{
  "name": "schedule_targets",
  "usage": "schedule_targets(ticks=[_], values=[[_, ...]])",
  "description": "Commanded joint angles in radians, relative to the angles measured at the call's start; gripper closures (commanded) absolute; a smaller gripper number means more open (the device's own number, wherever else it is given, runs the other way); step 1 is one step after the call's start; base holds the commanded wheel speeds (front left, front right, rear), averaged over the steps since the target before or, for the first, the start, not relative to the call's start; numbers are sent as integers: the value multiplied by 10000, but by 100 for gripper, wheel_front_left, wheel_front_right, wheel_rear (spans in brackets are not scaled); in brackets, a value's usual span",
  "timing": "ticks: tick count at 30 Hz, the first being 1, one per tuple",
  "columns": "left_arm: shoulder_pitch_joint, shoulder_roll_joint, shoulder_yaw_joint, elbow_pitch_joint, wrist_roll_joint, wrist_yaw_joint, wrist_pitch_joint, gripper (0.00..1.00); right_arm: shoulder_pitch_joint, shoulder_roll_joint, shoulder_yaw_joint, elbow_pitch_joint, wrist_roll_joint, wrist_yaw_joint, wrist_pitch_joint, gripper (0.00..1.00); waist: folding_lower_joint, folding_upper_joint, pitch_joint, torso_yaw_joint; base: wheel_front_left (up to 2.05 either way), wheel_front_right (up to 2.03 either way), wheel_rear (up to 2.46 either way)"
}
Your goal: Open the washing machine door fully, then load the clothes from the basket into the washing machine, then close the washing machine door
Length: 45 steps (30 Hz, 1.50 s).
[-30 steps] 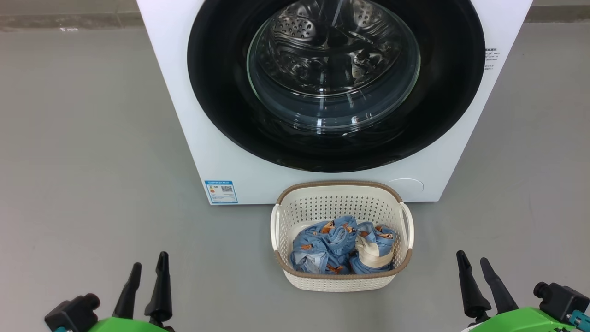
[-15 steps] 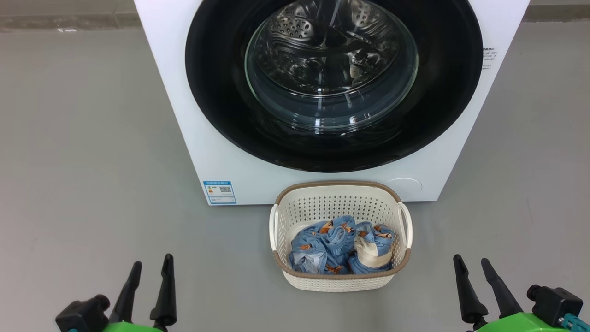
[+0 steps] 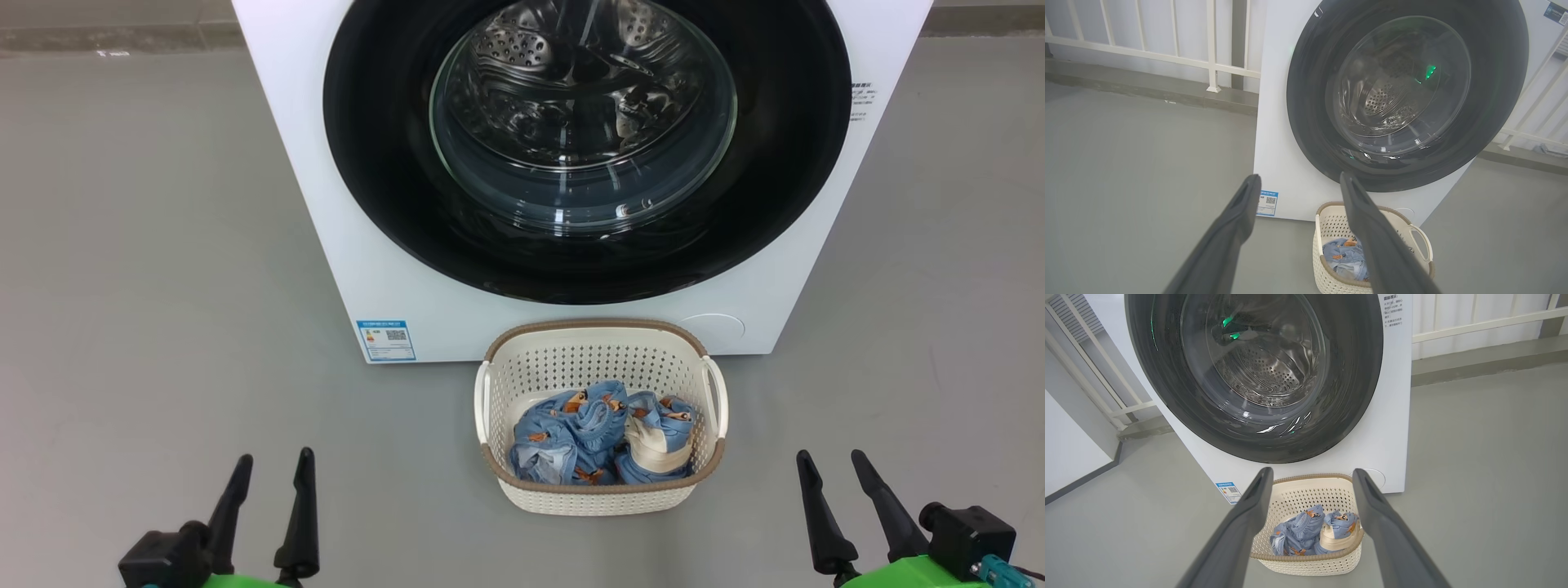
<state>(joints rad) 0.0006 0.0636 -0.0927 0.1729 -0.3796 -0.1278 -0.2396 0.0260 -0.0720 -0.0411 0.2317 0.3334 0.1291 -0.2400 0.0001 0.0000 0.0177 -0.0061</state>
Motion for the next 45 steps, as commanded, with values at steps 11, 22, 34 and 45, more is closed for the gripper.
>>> schedule_targets(ticks=[11,22,34,45], values=[[-211,161,414,-11,410,-29,-222,0,114,-57,-159,-244,-563,16,-218,0,-1,0,14,-83,0,0,0],[-263,165,566,393,361,-29,-222,0,49,51,-795,2,-699,16,-218,0,-1,0,-5,-197,0,0,0],[-345,114,669,651,897,-29,-222,0,32,101,-831,-23,-737,16,-218,0,-1,0,-40,-202,7,7,-14],[-346,45,544,681,878,-29,-222,0,52,112,-795,-120,-750,16,-218,0,-1,0,-16,-225,80,80,-159]])
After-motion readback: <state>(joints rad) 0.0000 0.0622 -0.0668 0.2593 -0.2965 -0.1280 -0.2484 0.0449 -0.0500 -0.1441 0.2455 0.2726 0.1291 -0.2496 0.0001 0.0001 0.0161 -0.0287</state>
